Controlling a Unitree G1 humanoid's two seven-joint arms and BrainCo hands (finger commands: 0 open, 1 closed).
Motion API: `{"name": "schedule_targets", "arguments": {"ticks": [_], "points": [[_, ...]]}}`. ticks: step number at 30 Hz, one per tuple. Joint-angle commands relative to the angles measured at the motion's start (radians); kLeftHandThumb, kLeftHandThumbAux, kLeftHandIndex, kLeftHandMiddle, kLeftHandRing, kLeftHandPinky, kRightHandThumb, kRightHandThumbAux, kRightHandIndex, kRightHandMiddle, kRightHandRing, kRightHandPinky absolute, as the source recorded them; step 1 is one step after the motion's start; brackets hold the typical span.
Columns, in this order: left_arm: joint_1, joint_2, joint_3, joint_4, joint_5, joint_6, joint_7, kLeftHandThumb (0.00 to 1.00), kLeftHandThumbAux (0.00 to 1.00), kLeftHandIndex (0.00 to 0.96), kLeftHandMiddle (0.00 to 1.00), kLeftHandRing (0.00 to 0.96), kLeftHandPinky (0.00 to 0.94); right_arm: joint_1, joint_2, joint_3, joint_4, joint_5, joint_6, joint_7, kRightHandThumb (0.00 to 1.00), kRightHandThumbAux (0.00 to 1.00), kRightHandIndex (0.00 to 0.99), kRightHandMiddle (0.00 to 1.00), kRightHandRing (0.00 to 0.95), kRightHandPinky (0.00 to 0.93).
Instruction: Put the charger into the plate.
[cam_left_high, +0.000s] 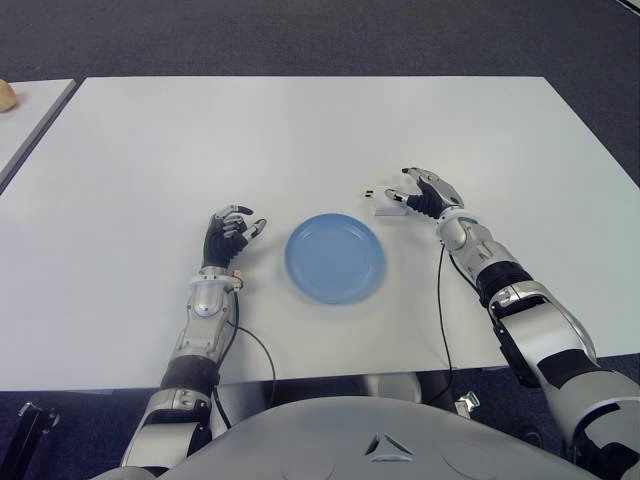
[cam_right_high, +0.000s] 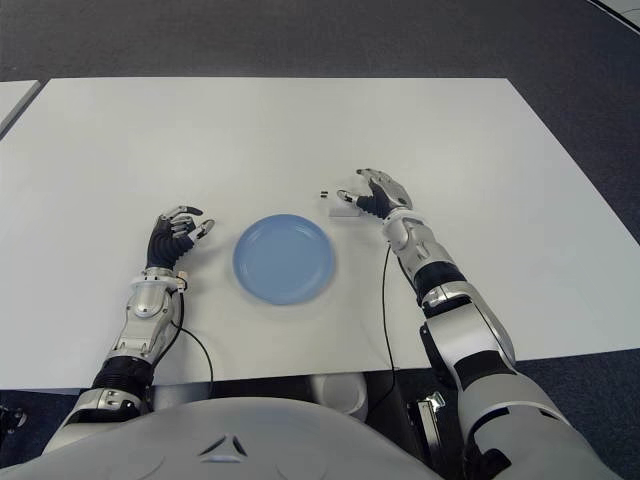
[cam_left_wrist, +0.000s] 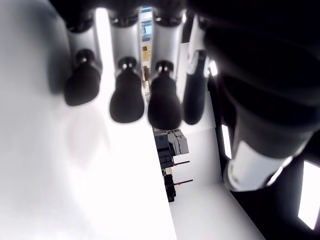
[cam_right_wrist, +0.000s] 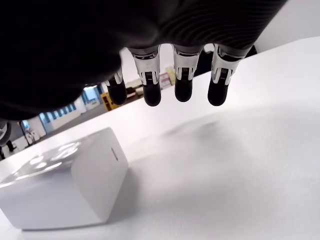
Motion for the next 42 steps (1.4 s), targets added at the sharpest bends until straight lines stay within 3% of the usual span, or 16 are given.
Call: {"name": "schedule_targets", "arguments": {"ticks": [1,16,32,42], "points": [[0.009,0.009,0.003,-0.004,0.006,0.020,0.002,0.705,0.719,0.438,0.772,0.765,0.765,0.005,0.002,0.023,0.022,-0.012,-0.016,0.029,0.542,0.193,0.000,0.000,0.000,0.000],[0.017,0.010,0.001,-0.012,0.003,0.001,0.001,0.704,0.721,0.437,0.773,0.755,0.739,0.014,-0.011,0.078,0.059,-0.040,-0.029,0.087,0.588,0.194,0.000,0.000,0.000,0.000],[0.023,0.005,0.001,-0.022,0.000,-0.006,0.001,0.705,0.721,0.438,0.775,0.753,0.731,0.058,-0.005,0.136,0.039,-0.074,-0.068,0.048,0.588,0.161,0.000,0.000,0.000,0.000],[0.024,0.003,0.001,-0.025,0.005,-0.004,0.008,0.706,0.721,0.438,0.777,0.756,0.734,0.131,-0.019,0.154,-0.079,-0.079,-0.071,0.037,0.556,0.141,0.000,0.000,0.000,0.000]]}}
